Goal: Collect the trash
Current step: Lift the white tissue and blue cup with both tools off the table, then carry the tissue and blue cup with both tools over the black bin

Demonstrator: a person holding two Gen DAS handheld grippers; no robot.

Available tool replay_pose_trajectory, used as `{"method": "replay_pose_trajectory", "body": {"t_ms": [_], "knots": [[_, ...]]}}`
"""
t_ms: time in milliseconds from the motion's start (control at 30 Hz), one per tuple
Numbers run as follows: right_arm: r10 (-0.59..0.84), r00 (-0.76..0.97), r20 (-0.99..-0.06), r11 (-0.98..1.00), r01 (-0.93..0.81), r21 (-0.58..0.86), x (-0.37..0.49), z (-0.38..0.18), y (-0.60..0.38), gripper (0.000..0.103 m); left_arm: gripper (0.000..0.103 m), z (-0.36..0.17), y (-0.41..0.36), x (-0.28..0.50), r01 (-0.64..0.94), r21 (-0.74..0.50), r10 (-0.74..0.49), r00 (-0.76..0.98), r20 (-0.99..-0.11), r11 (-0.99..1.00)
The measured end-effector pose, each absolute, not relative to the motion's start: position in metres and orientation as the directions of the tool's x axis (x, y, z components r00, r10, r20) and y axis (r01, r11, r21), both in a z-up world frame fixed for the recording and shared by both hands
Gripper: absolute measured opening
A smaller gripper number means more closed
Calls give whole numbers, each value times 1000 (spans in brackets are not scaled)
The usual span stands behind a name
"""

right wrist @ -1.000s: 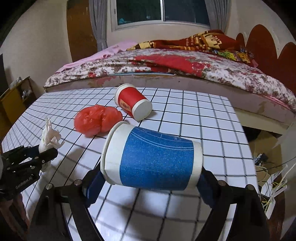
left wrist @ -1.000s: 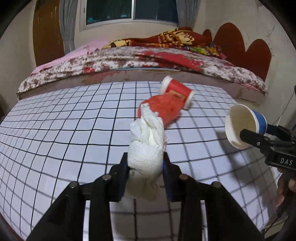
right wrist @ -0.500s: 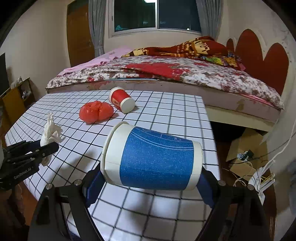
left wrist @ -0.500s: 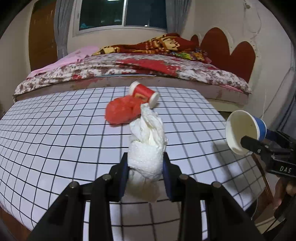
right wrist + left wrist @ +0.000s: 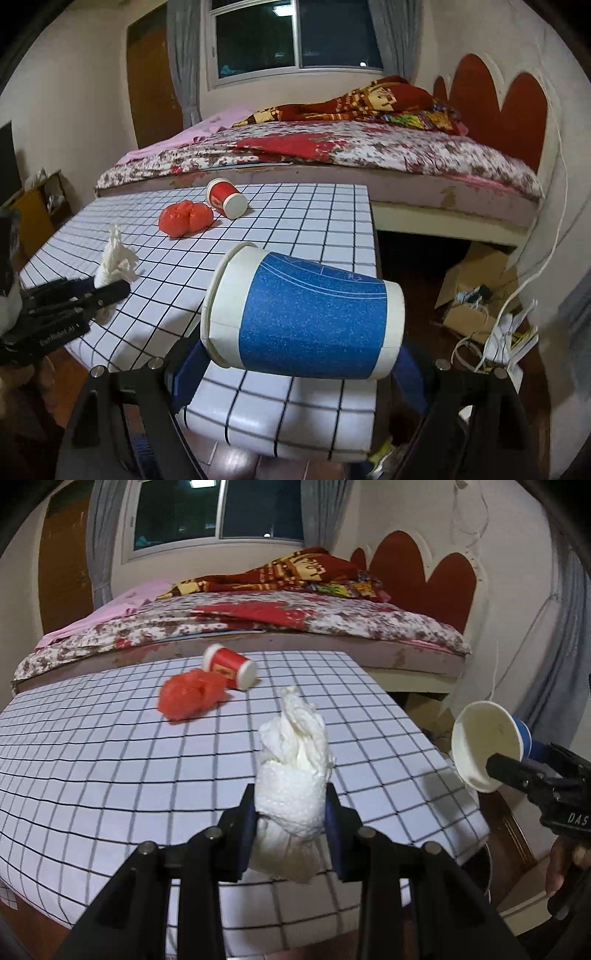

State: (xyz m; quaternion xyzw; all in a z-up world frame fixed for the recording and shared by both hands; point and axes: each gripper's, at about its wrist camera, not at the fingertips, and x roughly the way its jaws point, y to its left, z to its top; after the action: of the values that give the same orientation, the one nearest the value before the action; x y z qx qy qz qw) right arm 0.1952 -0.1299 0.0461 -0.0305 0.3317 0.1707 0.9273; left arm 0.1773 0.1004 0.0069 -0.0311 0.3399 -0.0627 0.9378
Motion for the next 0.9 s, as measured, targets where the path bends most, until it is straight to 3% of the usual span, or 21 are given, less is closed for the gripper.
{"method": "replay_pose_trajectory", "body": {"t_ms": [333,900], "knots": [[251,763,-596,960,-276,51,164,62,-190,88,35,6,40,162,192,-109,-217,739,-638,975],[176,761,-624,981,-189,46,119,46,-274,88,35,3,-51,141,351,-97,-326,686,-650,931]]}}
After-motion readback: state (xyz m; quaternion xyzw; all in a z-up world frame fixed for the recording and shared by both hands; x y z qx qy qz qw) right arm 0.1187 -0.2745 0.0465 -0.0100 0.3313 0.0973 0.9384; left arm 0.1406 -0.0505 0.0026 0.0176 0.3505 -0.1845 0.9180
